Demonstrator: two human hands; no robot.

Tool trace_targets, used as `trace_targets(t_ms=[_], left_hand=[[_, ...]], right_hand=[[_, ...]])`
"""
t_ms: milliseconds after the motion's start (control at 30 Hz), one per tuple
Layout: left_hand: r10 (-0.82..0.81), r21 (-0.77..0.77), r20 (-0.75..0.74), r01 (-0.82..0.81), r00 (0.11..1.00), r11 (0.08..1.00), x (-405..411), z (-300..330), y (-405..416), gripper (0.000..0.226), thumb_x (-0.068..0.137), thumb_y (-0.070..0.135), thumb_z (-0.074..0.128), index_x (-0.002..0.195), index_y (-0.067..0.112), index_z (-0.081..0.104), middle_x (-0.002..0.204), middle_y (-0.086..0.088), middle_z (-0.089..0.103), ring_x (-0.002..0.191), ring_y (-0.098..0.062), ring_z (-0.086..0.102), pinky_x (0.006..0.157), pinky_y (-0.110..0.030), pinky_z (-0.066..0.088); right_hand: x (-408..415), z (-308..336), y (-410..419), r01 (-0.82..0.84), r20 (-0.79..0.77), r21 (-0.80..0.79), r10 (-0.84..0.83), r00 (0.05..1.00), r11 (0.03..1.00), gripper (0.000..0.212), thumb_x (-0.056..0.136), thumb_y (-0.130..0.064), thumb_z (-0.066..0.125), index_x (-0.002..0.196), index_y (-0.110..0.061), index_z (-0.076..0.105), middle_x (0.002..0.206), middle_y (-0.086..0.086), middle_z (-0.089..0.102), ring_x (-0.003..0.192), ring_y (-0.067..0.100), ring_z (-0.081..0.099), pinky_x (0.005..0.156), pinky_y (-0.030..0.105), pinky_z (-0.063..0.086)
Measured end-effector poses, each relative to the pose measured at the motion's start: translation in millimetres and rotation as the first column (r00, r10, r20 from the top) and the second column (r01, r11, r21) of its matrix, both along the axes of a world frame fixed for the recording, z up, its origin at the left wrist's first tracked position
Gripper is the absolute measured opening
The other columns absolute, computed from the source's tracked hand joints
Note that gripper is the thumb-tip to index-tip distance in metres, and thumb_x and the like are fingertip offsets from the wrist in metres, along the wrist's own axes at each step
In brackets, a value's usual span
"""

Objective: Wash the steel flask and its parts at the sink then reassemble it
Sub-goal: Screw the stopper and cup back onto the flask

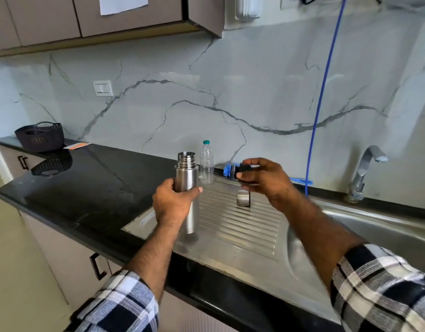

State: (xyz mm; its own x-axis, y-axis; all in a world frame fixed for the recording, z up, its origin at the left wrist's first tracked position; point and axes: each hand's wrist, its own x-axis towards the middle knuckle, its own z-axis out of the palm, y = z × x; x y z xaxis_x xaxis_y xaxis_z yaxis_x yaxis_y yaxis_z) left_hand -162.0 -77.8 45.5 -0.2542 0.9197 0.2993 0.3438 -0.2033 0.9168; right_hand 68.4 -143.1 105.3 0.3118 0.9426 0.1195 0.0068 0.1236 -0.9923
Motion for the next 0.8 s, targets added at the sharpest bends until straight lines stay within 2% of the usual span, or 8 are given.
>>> trace_targets(t_ms=[100,233,333,433,533,633,800], left_hand=[[-0.151,0.027,-0.021,0.151,0.988,0.988,38,19,-21,0.051,0.06,0.038,0.101,0.101,0.025,0.073,0.09,0.011,0.075,0.077,-0.006,0.071,0.071,-0.03,0.06],[-0.317,0.052,0.006,0.316,0.948,0.947,102,31,-52,0.048,0.055,0.039,0.102,0.093,0.029,0.073,0.086,0.013,0.076,0.076,-0.005,0.074,0.072,-0.029,0.063],[-0.43,0.061,0.014,0.428,0.903,0.902,147,34,-77,0.045,0.055,0.038,0.103,0.085,0.032,0.07,0.083,0.014,0.076,0.075,-0.005,0.074,0.073,-0.029,0.063],[-0.506,0.045,0.018,0.505,0.862,0.862,186,31,-100,0.049,0.051,0.041,0.103,0.087,0.027,0.073,0.085,0.011,0.078,0.075,-0.008,0.075,0.071,-0.03,0.063],[-0.565,0.034,0.011,0.565,0.825,0.825,216,28,-121,0.053,0.05,0.044,0.101,0.092,0.024,0.076,0.084,0.011,0.078,0.075,-0.009,0.075,0.072,-0.034,0.065],[-0.612,0.021,0.008,0.612,0.791,0.791,234,26,-139,0.051,0.051,0.043,0.101,0.09,0.026,0.074,0.083,0.012,0.077,0.076,-0.008,0.074,0.075,-0.035,0.065],[-0.64,0.031,-0.014,0.64,0.768,0.768,249,23,-158,0.047,0.052,0.043,0.101,0.086,0.027,0.072,0.082,0.012,0.076,0.073,-0.007,0.073,0.07,-0.031,0.063]], right_hand=[[25,35,-19,0.01,0.051,0.097,-0.015,0.999,0.995,0.046,0.082,0.007,0.082,0.124,-0.009,0.072,0.104,0.01,0.077,0.089,0.026,0.073,0.085,0.039,0.063],[62,82,-55,0.072,0.132,0.198,-0.099,0.986,0.978,0.046,0.085,0.006,0.081,0.127,-0.008,0.07,0.095,0.005,0.077,0.081,0.021,0.074,0.077,0.034,0.063],[90,106,-88,0.122,0.23,0.208,-0.17,0.958,0.971,0.046,0.084,0.004,0.083,0.127,-0.008,0.07,0.098,0.007,0.078,0.084,0.02,0.076,0.075,0.032,0.062],[115,119,-124,0.17,0.397,0.185,-0.231,0.888,0.968,0.046,0.083,0.0,0.085,0.125,-0.012,0.073,0.108,0.011,0.079,0.09,0.02,0.075,0.083,0.036,0.064],[131,124,-157,0.237,0.59,0.136,-0.271,0.76,0.962,0.046,0.083,-0.003,0.086,0.125,-0.017,0.076,0.109,0.004,0.078,0.09,0.017,0.073,0.083,0.03,0.063],[141,128,-179,0.277,0.68,0.078,-0.255,0.687,0.958,0.046,0.085,-0.007,0.085,0.128,-0.021,0.075,0.109,-0.003,0.077,0.097,0.017,0.074,0.084,0.029,0.063],[152,131,-190,0.309,0.772,0.01,-0.204,0.602,0.951,0.049,0.087,-0.008,0.082,0.133,-0.022,0.072,0.119,0.0,0.076,0.104,0.022,0.072,0.093,0.037,0.06]])
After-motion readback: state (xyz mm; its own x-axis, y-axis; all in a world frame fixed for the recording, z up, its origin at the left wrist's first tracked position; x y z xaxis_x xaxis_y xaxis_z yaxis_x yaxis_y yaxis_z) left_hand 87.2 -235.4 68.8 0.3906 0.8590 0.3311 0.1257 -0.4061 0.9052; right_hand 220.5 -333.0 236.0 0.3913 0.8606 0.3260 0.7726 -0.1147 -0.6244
